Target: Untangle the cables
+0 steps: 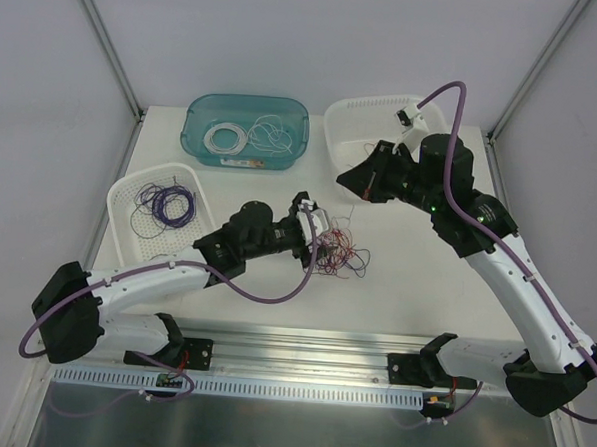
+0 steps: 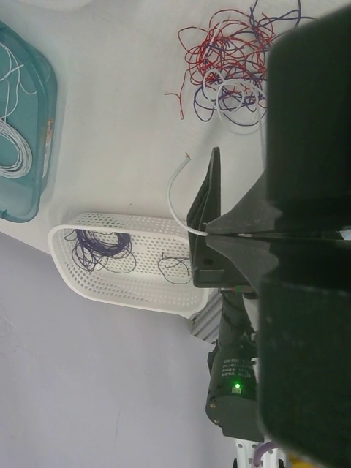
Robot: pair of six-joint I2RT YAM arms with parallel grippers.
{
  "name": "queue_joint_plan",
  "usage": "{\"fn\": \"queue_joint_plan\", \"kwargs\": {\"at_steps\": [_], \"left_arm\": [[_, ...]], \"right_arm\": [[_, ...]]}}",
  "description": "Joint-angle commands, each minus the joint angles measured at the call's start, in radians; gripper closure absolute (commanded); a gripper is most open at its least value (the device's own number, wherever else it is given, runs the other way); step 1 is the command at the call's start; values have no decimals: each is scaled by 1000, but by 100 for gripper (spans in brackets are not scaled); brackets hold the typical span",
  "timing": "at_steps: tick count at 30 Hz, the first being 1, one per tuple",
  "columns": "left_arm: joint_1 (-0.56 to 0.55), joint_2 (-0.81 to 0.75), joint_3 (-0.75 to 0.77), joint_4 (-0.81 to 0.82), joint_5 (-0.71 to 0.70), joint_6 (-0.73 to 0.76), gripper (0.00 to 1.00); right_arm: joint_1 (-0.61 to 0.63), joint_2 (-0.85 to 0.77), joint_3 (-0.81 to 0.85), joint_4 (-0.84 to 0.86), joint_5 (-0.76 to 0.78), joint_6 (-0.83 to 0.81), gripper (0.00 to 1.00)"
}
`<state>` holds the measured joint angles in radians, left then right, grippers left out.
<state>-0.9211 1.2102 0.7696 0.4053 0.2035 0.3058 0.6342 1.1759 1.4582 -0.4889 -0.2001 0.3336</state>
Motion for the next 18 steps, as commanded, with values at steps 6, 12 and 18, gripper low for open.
{"fn": "queue_joint_plan", "kwargs": {"at_steps": [6, 12, 18], "left_arm": [[-27, 95, 111, 63, 31, 194, 33], [-28, 150, 142, 50, 45, 220, 60], [-28, 157, 152, 27, 21, 207, 100]], "right_arm": [[-5, -10, 2, 65, -35, 28, 99], [-4, -12, 8, 65, -41, 27, 99], [-5, -12, 8, 36, -7, -7, 99]]}}
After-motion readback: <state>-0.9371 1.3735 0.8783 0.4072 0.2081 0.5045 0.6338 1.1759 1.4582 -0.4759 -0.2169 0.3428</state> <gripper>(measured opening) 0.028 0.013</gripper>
